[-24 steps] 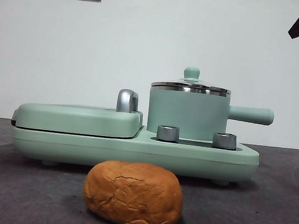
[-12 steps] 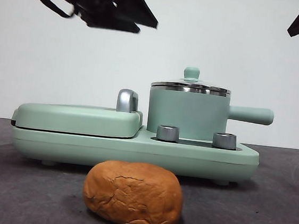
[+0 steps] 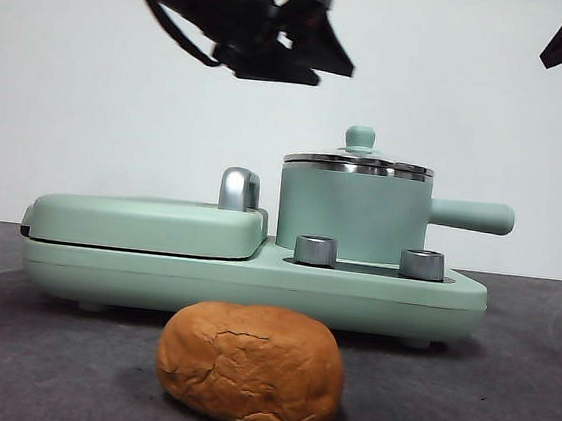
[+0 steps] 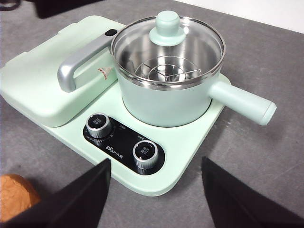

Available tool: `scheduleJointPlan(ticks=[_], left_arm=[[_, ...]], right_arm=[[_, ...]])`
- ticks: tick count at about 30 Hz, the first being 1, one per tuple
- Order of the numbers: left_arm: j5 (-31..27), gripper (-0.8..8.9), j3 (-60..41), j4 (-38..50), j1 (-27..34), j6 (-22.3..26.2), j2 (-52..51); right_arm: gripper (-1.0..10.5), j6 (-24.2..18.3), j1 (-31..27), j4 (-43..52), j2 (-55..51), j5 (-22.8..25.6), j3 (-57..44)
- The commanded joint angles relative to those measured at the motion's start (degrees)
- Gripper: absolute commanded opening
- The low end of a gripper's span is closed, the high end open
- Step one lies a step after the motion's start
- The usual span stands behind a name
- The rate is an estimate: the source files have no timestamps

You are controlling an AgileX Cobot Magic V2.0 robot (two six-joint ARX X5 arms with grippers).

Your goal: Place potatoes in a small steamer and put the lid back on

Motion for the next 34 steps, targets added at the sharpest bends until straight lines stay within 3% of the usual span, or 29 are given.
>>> scheduleJointPlan(ticks=[1,13,34], left_arm=[[0.02,2.77,4.15,0.70,-1.27,-0.24,3.98],[0.02,2.77,11.21,1.07,-1.84,0.02,11.80],[-0.02,2.76,11.45,0.79,-1.79,0.46,15.72]], right_arm=[[3.0,0.74,0.20,0.61,0.33,0.00,1.03],[3.0,0.74,0.20,0.66,0.33,0.00,1.03],[3.0,0.74,0.20,0.63,0.33,0.00,1.03]])
